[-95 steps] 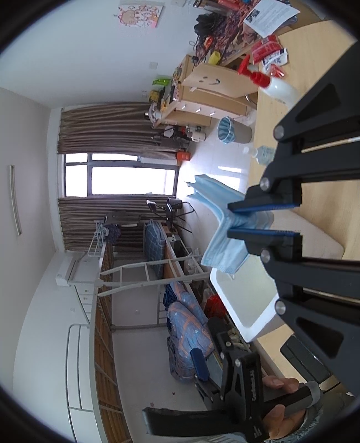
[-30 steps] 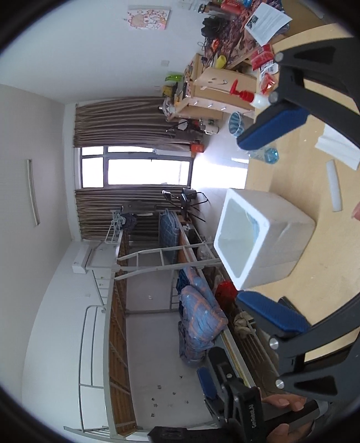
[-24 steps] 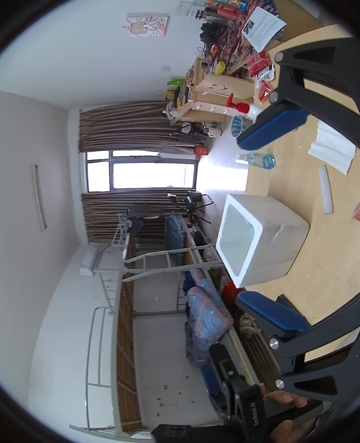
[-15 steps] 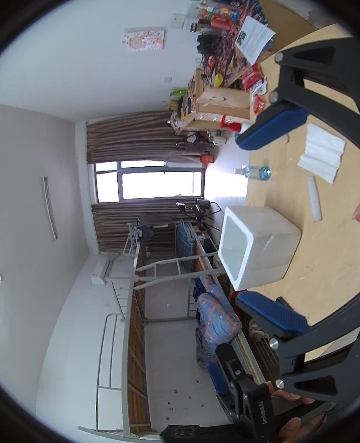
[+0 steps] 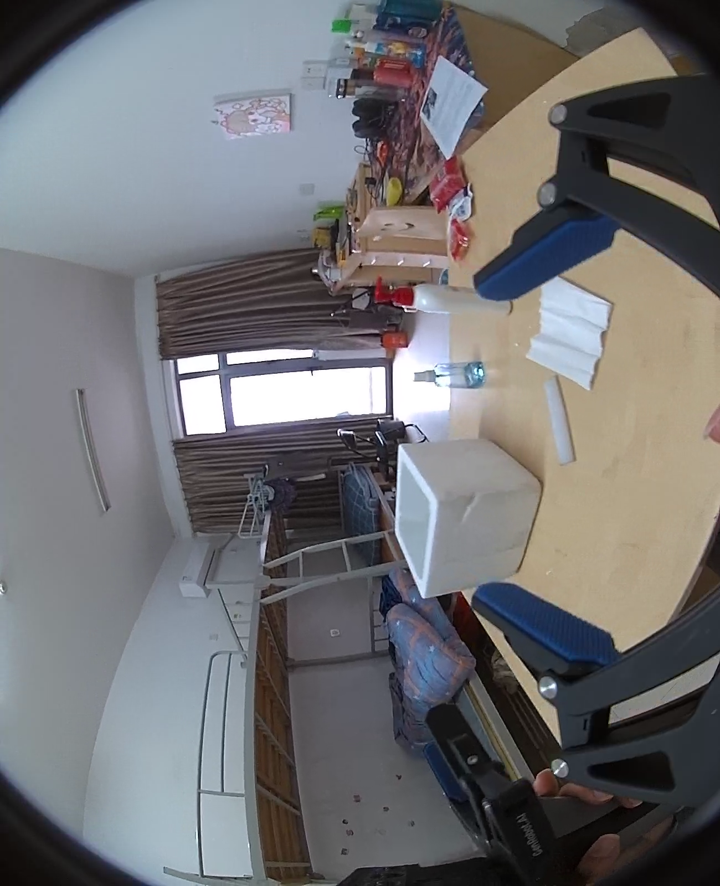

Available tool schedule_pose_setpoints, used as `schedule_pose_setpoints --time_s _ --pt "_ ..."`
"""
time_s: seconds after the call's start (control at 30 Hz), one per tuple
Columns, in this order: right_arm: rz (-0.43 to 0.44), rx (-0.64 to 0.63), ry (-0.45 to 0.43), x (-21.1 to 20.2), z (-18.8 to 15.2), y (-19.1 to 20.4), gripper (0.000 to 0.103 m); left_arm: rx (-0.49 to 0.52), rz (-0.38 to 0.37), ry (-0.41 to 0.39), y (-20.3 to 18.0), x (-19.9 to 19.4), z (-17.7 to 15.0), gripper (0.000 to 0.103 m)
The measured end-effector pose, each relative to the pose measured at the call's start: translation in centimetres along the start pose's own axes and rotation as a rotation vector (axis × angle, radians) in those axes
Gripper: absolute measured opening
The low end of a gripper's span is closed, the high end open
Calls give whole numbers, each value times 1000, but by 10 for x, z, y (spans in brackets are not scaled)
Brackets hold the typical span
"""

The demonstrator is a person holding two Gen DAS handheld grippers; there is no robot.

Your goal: Organize soft objects

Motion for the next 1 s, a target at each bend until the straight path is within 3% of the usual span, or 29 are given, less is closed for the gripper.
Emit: schedule_pose_setpoints --time_s 0.27,0.5,0.77,1.0 --pt "-19 8 -2 -2 -19 1 103 -10 -9 4 5 11 -19 102" --pt "-51 -14 53 14 -41 -4 103 -12 -21 36 2 32 -33 102" --pt "-56 13 66 24 -40 -14 103 -3 -8 60 0 52 -43 102" --pt "-111 24 97 35 -50 -32 103 5 -46 111 -13 78 -55 102"
Point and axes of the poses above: each gripper's, at about its wrist camera, not at the fingertips, and x roughly the way its jaws point, y to its left, z to its top, the point moved 9 cm from there along x, roughly the way its jaws point, and after that the axes turned 2 degrees about -z, right-handed, at the moved point
